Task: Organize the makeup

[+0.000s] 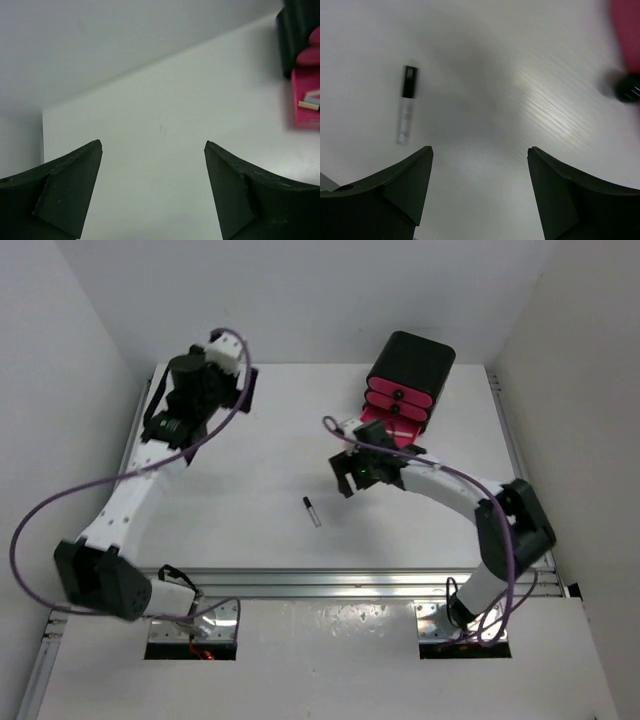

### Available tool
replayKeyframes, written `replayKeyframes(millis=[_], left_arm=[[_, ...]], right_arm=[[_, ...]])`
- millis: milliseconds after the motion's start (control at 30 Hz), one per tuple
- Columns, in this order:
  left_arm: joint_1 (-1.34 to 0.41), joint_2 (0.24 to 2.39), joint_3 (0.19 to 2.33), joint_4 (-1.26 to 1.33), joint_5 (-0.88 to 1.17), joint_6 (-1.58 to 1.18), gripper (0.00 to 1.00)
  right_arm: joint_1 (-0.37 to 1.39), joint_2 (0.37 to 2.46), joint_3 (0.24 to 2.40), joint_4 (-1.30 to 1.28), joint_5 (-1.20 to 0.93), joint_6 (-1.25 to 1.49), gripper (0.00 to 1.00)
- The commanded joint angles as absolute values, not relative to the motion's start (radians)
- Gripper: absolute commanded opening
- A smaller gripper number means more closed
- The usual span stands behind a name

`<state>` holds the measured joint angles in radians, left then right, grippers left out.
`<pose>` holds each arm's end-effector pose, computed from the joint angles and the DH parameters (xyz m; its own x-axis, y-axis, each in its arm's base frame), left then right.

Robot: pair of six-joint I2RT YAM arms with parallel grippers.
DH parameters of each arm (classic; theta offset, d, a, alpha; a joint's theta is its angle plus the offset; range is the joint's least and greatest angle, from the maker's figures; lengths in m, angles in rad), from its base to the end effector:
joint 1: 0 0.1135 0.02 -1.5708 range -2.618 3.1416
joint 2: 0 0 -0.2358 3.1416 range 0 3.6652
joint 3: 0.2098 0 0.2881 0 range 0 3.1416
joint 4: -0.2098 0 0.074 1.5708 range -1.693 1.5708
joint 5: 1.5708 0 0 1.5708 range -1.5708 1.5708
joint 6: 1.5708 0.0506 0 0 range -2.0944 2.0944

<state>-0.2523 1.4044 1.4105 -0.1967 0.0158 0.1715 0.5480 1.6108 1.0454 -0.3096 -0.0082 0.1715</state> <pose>0.3723 -0.0968 0.3842 -0.1356 0.2112 -0.9680 0.2921 0.9421 0.1646 0.3236 0.1980 0.1532 -0.7352 -0.2488 -0.6305 -0.4059 0.9066 0.1156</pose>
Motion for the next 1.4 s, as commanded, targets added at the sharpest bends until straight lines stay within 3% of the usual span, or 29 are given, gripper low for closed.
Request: replayKeyframes(millis=[0,233,367,467,567,600,667,767,1033,1233,1367], left_arm=[[-0.235,1.206,1.160,-0.334,-0.132,-0.055,0.90],[-0.167,0.928,0.786,-0.301,-0.163,-0.208,0.90],[-0.158,0.847,0.672,-0.278,-0.129,-0.239,0.90],[-0.158,0.838,0.654,-0.268,-0.129,-0.239,0.90],[-0.158,0.816,0.643,-0.232,-0.129,-0.230,0.90],[-0.158,0.816,0.643,-0.219,-0.129,-0.230,0.90],[-0.158,0.816,0.623,-0.219,-0.138,-0.230,0.90],[-0.158,0.807,0.612,-0.219,-0.111,-0.230,0.90],[-0.138,0.807,0.568,-0.210,-0.060,-0.265,0.90],[-0.104,0.836,0.538,-0.190,-0.026,-0.256,0.90],[-0.069,0.867,0.538,-0.190,0.012,-0.256,0.90]], right_arm=[[0.681,1.756,1.158,-0.253,-0.094,0.140,0.77],[0.779,1.994,1.387,-0.389,-0.058,0.187,0.76],[0.793,2.101,1.459,-0.452,0.034,0.232,0.71],[0.811,2.147,1.468,-0.491,0.098,0.253,0.61],[0.822,2.141,1.427,-0.514,0.089,0.229,0.37],[0.827,2.123,1.417,-0.500,0.072,0.222,0.18],[0.827,2.111,1.393,-0.480,0.069,0.207,0.00],[0.816,2.057,1.384,-0.466,0.061,0.164,0.00],[0.661,1.879,1.456,-0.280,0.201,-0.290,0.00],[0.453,1.954,1.538,-0.186,0.230,-0.460,0.00],[0.420,2.031,1.478,-0.049,0.317,-0.653,0.00]])
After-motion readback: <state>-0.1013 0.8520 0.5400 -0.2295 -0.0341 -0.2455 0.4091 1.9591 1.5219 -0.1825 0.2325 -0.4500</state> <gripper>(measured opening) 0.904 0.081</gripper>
